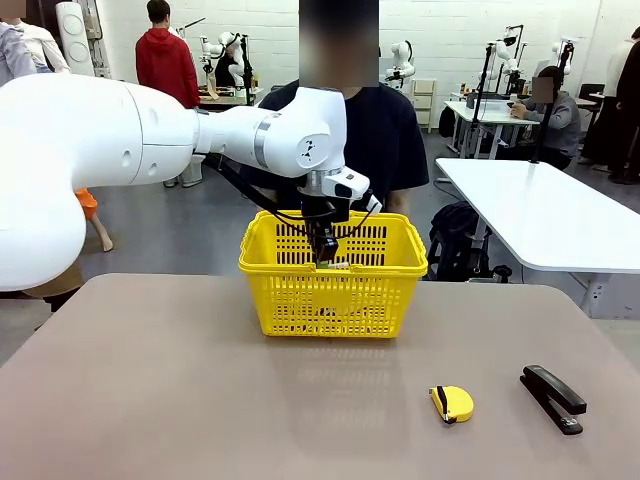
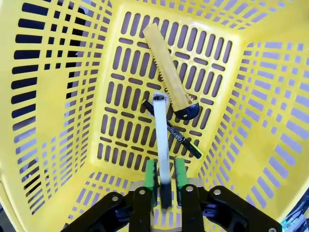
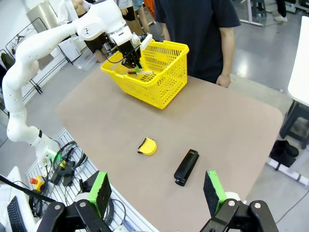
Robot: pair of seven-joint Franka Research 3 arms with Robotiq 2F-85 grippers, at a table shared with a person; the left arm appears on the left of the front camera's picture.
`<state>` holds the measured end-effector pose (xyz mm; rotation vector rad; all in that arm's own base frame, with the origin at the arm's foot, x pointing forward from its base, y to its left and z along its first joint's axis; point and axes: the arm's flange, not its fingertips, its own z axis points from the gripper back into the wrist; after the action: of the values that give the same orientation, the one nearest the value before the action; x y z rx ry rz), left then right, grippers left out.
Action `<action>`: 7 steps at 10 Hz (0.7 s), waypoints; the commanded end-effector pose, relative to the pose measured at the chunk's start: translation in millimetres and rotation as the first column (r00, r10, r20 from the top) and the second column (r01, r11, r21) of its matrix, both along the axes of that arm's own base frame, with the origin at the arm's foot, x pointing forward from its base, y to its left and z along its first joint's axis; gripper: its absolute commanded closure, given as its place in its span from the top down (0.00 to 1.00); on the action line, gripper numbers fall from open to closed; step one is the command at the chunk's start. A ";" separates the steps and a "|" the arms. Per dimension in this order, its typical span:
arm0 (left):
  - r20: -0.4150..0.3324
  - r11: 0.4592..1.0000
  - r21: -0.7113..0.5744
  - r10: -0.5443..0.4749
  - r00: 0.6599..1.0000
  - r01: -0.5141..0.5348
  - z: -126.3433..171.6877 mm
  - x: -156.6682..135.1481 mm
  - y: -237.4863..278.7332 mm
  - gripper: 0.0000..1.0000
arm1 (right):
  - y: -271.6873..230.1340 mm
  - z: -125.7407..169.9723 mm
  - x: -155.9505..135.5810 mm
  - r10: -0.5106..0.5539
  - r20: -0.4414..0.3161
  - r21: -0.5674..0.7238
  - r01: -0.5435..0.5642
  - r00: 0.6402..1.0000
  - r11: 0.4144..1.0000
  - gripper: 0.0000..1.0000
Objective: Place the items the person wants into the basket.
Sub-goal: Pick up the item the person points to and place it in the Market Basket.
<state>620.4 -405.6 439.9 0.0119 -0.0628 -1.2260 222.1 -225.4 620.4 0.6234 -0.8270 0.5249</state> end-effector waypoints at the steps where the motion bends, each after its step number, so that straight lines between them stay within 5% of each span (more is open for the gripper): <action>1: -0.029 0.999 -0.015 -0.029 0.999 0.029 12.1 10.4 -5.7 0.90 | 0.3 1.1 2.8 0.015 0.030 0.032 -0.016 0.999 0.999 1.00; 2: -0.031 0.999 -0.015 -0.035 0.999 0.035 14.1 11.8 -4.7 1.00 | 0.3 1.1 2.8 0.015 0.030 0.032 -0.016 0.999 0.999 1.00; 7: -0.031 0.998 -0.042 -0.041 0.999 0.039 19.6 6.8 -1.9 1.00 | 0.3 1.1 2.8 0.015 0.030 0.032 -0.016 0.999 0.999 1.00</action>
<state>621.3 -406.2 451.2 -0.0048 -0.0686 -1.2387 222.1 -225.4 620.4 0.6234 -0.8270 0.5250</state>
